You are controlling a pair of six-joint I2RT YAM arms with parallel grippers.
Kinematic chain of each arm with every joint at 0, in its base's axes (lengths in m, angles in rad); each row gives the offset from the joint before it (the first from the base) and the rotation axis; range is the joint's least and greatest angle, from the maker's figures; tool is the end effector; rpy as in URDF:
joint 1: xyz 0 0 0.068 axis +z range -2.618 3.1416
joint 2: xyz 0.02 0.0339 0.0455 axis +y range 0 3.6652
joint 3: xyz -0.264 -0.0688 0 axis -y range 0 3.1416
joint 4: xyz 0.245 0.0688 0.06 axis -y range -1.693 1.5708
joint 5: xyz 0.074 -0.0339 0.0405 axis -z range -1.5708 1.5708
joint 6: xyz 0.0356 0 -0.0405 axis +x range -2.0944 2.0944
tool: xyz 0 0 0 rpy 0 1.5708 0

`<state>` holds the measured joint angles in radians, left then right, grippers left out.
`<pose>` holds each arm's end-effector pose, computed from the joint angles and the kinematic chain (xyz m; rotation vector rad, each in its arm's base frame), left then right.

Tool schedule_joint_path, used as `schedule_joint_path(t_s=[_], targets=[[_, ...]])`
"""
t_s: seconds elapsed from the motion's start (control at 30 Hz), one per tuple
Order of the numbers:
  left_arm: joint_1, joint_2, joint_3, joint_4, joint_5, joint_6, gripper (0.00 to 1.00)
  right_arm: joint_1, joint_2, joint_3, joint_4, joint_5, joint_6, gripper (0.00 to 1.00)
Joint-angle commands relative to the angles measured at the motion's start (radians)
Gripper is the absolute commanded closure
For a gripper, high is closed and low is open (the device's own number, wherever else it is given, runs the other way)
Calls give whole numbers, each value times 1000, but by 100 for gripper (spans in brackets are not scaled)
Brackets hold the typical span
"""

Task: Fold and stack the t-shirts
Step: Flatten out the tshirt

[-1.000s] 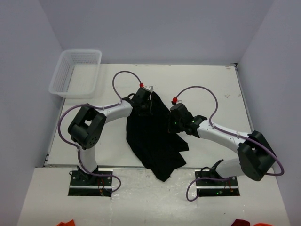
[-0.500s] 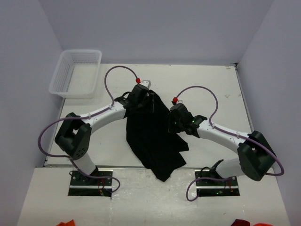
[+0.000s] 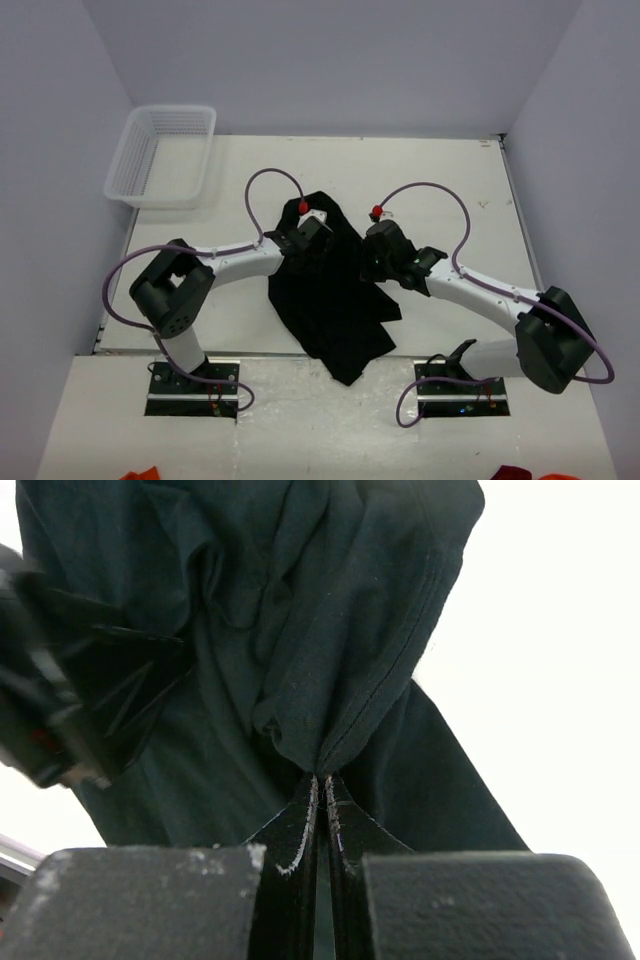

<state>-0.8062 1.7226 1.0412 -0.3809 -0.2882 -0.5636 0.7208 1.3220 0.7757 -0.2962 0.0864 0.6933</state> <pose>0.2431 -0.2388 0.1723 0.2145 2.5601 -0.1335 0.2036 0.1748 0.2117 0.0068 2.4825 0.5330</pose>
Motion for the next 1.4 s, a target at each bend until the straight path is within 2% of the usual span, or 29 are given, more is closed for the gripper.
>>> schedule_joint_path(t_s=[0.0,0.1,0.27,0.4,0.53,0.7,0.77,1.0,1.23,1.37], targets=[[-8,35,-7,-6,-98,-38,41,-3,-33,-10,5,10,15,100],[-8,61,0,2,-138,-39,44,-3,-29,-12,5,10,12,100],[-8,69,25,0,-216,-44,77,-4,-18,-10,5,1,12,100],[-8,17,26,-10,-247,-47,83,-3,-10,-13,5,9,8,100],[-11,-32,28,-41,-262,-45,93,-3,8,-4,-3,22,9,100],[-16,-152,33,-95,-264,-42,96,-4,14,23,-21,58,12,100],[-19,-213,42,-131,-272,-42,100,-4,-6,36,-34,90,5,100],[-21,-385,112,-245,-351,-38,100,-34,-70,167,-165,176,-57,100],[-19,-524,200,-343,-419,-22,100,-124,-162,310,-290,251,-144,100],[-19,-609,288,-374,-485,34,100,-184,-222,405,-362,297,-208,100]])
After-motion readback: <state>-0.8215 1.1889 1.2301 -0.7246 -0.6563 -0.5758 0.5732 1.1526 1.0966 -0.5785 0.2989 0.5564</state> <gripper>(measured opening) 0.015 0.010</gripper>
